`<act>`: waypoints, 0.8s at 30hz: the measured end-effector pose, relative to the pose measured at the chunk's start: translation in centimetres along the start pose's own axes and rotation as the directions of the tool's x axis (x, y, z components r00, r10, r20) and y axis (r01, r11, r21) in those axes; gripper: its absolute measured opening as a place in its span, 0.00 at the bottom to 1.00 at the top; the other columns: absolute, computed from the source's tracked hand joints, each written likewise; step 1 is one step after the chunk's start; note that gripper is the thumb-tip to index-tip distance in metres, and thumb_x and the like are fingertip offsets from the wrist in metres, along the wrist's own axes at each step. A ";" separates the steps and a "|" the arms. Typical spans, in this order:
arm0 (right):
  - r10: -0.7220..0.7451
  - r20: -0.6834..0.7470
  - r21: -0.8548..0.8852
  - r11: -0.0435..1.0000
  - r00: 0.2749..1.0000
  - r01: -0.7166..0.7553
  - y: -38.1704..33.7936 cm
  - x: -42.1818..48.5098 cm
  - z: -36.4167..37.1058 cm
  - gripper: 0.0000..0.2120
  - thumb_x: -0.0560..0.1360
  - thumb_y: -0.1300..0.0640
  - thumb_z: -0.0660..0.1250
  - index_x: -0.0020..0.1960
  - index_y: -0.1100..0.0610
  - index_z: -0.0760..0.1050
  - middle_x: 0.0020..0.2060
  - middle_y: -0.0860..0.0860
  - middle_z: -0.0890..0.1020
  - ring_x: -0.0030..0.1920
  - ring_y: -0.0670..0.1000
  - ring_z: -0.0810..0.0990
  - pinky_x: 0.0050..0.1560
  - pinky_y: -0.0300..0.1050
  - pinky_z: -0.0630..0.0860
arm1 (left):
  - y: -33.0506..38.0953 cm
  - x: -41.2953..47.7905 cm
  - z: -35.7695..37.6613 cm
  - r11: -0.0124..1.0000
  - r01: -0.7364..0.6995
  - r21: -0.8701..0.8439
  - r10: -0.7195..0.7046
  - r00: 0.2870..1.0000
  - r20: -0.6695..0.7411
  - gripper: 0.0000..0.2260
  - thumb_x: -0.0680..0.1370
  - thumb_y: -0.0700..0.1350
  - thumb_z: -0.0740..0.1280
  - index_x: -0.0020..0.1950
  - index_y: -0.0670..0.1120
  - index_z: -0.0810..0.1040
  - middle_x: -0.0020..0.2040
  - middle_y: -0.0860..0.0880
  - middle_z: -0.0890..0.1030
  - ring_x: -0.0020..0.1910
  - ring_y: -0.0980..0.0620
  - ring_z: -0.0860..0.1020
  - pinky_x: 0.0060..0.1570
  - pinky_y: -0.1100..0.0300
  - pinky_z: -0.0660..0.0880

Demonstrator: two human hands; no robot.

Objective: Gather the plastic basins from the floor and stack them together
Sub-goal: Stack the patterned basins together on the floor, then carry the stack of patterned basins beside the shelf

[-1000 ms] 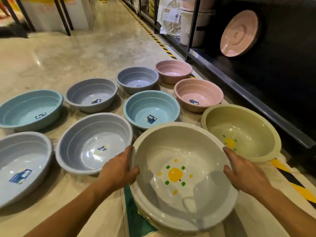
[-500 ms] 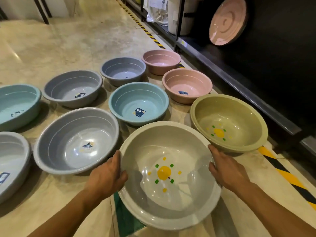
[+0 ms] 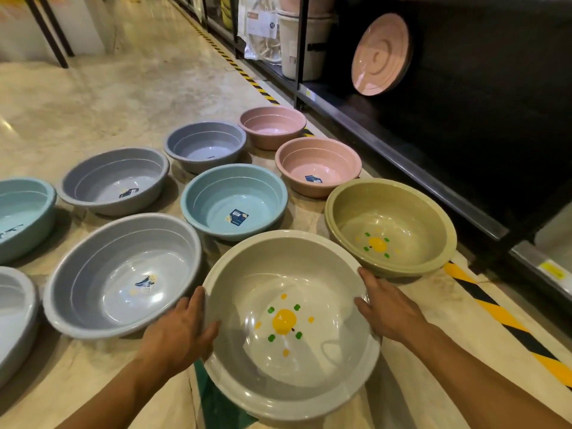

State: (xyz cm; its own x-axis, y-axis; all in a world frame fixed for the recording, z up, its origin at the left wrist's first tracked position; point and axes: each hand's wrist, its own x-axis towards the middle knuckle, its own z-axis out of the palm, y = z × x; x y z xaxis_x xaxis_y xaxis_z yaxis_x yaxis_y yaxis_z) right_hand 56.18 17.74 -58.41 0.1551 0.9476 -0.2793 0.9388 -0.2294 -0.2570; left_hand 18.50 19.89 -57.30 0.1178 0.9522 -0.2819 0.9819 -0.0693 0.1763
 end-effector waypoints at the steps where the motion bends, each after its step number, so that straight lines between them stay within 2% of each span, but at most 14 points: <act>1: -0.014 -0.011 -0.042 0.999 1.000 0.013 -0.3 0.2 -0.9 0.29 0.81 0.46 0.61 0.79 0.49 0.54 0.69 0.55 0.71 0.66 0.58 0.74 0.60 0.55 0.75 | 0.1 0.3 -0.8 0.999 -0.009 0.031 0.009 1.000 -0.016 0.34 0.78 0.66 0.58 0.80 0.52 0.54 0.69 0.49 0.73 0.60 0.51 0.78 0.54 0.55 0.79; 3: -0.049 -0.027 -0.179 0.983 0.998 0.043 -0.9 0.3 -3.1 0.24 0.81 0.46 0.60 0.75 0.51 0.62 0.67 0.54 0.73 0.64 0.58 0.75 0.58 0.54 0.75 | 1.0 0.7 -3.1 0.992 -0.073 0.099 0.078 0.995 -0.054 0.29 0.78 0.64 0.60 0.77 0.54 0.63 0.65 0.50 0.73 0.58 0.51 0.77 0.51 0.56 0.78; 5: -0.072 -0.007 -0.293 0.954 0.997 0.067 -1.7 -0.2 -5.3 0.19 0.80 0.46 0.59 0.69 0.51 0.68 0.62 0.53 0.76 0.61 0.57 0.77 0.53 0.52 0.75 | 2.0 1.0 -5.8 0.976 -0.167 0.141 0.171 0.985 -0.014 0.26 0.78 0.61 0.63 0.74 0.54 0.69 0.65 0.50 0.74 0.59 0.50 0.77 0.54 0.55 0.77; 8: -0.104 0.018 -0.403 0.909 0.994 0.103 -3.5 -1.4 -8.4 0.16 0.79 0.47 0.58 0.63 0.51 0.73 0.57 0.53 0.79 0.56 0.57 0.79 0.47 0.50 0.72 | 3.5 1.1 -10.3 0.945 -0.233 0.229 0.205 0.969 0.139 0.23 0.78 0.60 0.64 0.72 0.56 0.71 0.67 0.50 0.76 0.63 0.47 0.76 0.60 0.52 0.76; 12: -0.104 0.035 -0.489 0.866 0.994 0.108 -7.1 -3.8 -13.5 0.16 0.79 0.48 0.60 0.64 0.50 0.74 0.55 0.52 0.80 0.54 0.55 0.79 0.50 0.51 0.75 | 4.5 -0.3 -16.1 0.942 -0.266 0.204 0.234 0.957 0.170 0.21 0.75 0.59 0.65 0.68 0.56 0.74 0.66 0.50 0.79 0.61 0.47 0.78 0.62 0.49 0.77; 15: -0.126 0.030 -0.529 0.840 0.992 0.123 -10.9 -5.8 -18.3 0.16 0.78 0.48 0.59 0.64 0.50 0.75 0.57 0.52 0.81 0.56 0.56 0.79 0.53 0.53 0.77 | 3.8 -2.7 -21.1 0.948 -0.274 0.159 0.258 0.959 0.117 0.20 0.76 0.55 0.65 0.68 0.56 0.74 0.66 0.50 0.78 0.61 0.47 0.78 0.62 0.50 0.76; 19: -0.145 0.024 -0.541 0.830 0.989 0.135 -15.7 -8.7 -23.7 0.16 0.79 0.48 0.60 0.64 0.51 0.76 0.57 0.53 0.81 0.56 0.57 0.80 0.54 0.54 0.78 | 2.4 -5.7 -27.0 0.934 -0.284 0.218 0.289 0.957 0.011 0.21 0.77 0.56 0.65 0.70 0.56 0.72 0.67 0.51 0.79 0.62 0.48 0.78 0.59 0.54 0.77; 24: -0.171 0.006 -0.559 0.816 0.985 0.146 -15.7 -9.8 -24.9 0.15 0.80 0.49 0.59 0.62 0.52 0.76 0.57 0.53 0.81 0.56 0.58 0.80 0.54 0.54 0.78 | 3.7 -7.2 -28.9 0.911 -0.323 0.256 0.353 0.932 -0.078 0.21 0.78 0.57 0.65 0.71 0.55 0.72 0.66 0.51 0.79 0.60 0.49 0.80 0.58 0.54 0.79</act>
State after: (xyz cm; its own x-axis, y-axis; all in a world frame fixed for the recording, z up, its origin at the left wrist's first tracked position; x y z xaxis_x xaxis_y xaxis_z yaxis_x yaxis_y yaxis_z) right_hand 47.56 17.60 -28.56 -0.0100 0.9715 -0.2370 0.9609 0.0749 0.2665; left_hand 17.03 21.39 -27.34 0.4449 0.8865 -0.1272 0.8943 -0.4473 0.0101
